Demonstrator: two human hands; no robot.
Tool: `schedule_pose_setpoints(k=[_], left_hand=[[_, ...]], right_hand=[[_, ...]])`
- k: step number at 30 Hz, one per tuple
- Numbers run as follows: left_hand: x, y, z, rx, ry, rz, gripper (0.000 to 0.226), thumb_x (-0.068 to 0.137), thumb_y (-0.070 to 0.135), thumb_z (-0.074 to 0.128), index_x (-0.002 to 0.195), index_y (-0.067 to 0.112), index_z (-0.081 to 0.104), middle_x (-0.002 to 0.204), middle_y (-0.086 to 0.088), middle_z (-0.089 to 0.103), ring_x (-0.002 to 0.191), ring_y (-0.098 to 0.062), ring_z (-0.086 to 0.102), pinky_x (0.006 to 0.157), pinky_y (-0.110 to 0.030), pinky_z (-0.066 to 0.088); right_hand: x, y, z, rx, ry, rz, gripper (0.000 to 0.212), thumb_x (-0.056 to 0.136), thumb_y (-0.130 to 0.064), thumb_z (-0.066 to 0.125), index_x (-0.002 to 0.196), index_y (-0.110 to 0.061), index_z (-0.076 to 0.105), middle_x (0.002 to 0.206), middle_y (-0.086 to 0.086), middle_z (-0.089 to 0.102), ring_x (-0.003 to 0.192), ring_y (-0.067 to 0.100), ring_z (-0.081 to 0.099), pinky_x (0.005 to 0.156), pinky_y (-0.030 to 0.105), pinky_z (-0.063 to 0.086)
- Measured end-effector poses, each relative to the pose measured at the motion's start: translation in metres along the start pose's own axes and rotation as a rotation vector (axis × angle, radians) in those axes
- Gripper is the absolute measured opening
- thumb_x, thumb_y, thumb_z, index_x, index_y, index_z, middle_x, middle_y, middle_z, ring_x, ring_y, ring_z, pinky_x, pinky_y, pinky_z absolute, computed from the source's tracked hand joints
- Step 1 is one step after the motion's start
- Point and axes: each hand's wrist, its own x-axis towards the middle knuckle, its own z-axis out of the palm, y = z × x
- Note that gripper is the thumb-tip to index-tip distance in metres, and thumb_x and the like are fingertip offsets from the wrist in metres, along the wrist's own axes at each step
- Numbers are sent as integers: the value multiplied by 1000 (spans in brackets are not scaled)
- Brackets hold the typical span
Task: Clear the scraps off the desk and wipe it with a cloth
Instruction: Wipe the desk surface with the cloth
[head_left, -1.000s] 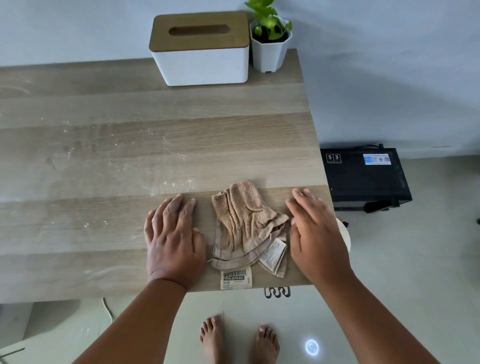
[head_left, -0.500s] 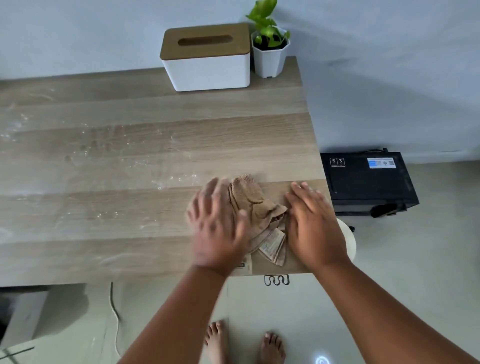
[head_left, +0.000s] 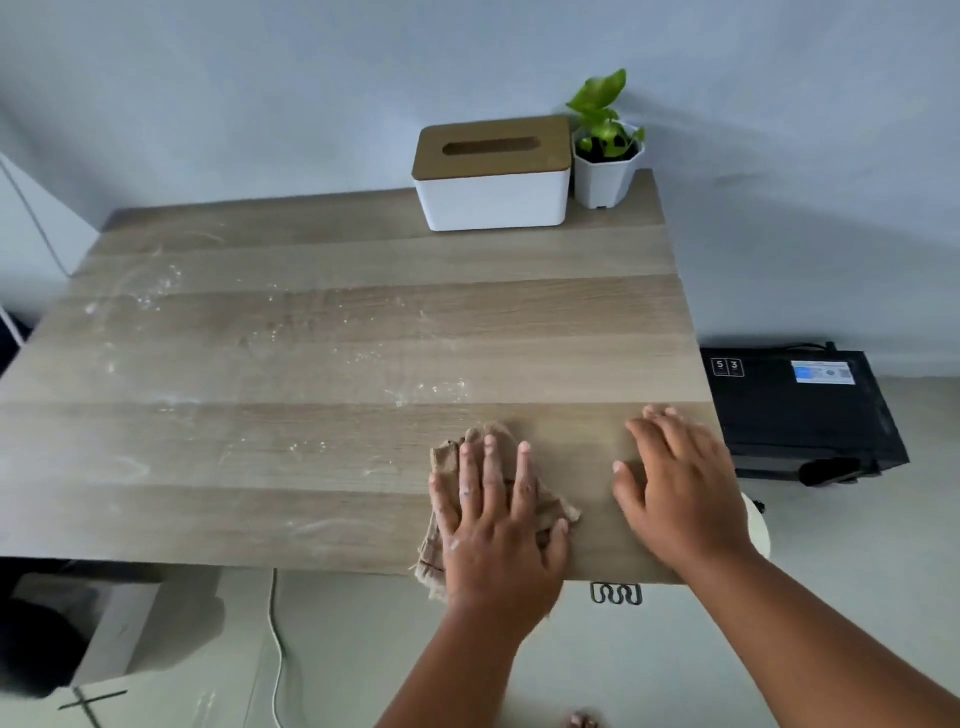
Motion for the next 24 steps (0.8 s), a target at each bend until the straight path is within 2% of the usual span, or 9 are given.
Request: schedule_pose_setpoints(k=[3,4,6,8,11,14,16,21,24], left_hand=[[-6,-48,-9,37,-21,-73,97,84,71,47,164,24,18,173,-10,5,160,-33,-2,121,-68,13],[-1,-61,-12,53,-34,-108,100,85,75,42,165,24,13,173,-9,1,159,-33,-6,122,-68,12],[20,-76,-17,69,-60,-188,106,83,84,32,165,25,-1,173,-8,-7,158,-31,-15,123,-68,4],[44,-80,-20,62,-62,-250,115,77,89,31,163,26,-11,172,-10,-11,157,-33,-18,123,-67,-4],[69,-73,-21,60,-52,-250,114,77,89,30,164,26,-7,172,-13,-8,158,-35,-15,122,-67,-6],[79,-68,-19,58,-47,-140,98,89,83,18,165,23,2,173,-11,-6,159,-32,-13,123,-65,0],[79,-67,-19,54,-52,2,87,96,76,16,165,24,8,173,-8,-5,159,-29,-12,124,-63,3],[42,-92,-23,10,-58,379,64,103,53,39,162,30,29,174,-3,8,160,-29,6,121,-62,23],[19,-126,-29,0,-42,414,67,100,51,46,161,29,30,172,-2,16,159,-29,15,118,-62,30]], right_hand=[[21,-20,-4,-70,-58,85,54,79,-38,50,124,-13,67,120,14,61,112,39,54,101,52,43],[31,-28,-4,-72,-68,97,55,77,-37,49,124,-14,66,121,14,59,111,39,53,101,52,42],[49,-39,0,-63,-86,87,57,77,-39,45,126,-16,64,133,13,56,122,38,50,107,55,38],[67,-47,6,-52,-114,82,60,78,-40,41,130,-18,61,144,11,51,134,36,44,113,59,32],[86,-55,16,-49,-146,136,64,81,-41,34,138,-22,53,155,6,41,146,32,32,119,65,21],[102,-63,24,-47,-166,180,72,80,-44,23,147,-25,42,164,4,30,154,32,21,120,71,12],[108,-63,28,-52,-168,191,74,80,-46,19,150,-27,35,167,3,24,156,32,16,119,74,10],[109,-66,30,-59,-170,205,74,82,-44,24,153,-28,37,170,1,22,158,28,14,120,73,6],[111,-69,26,-53,-182,219,69,87,-44,27,153,-27,39,170,1,22,158,27,13,121,71,6]])
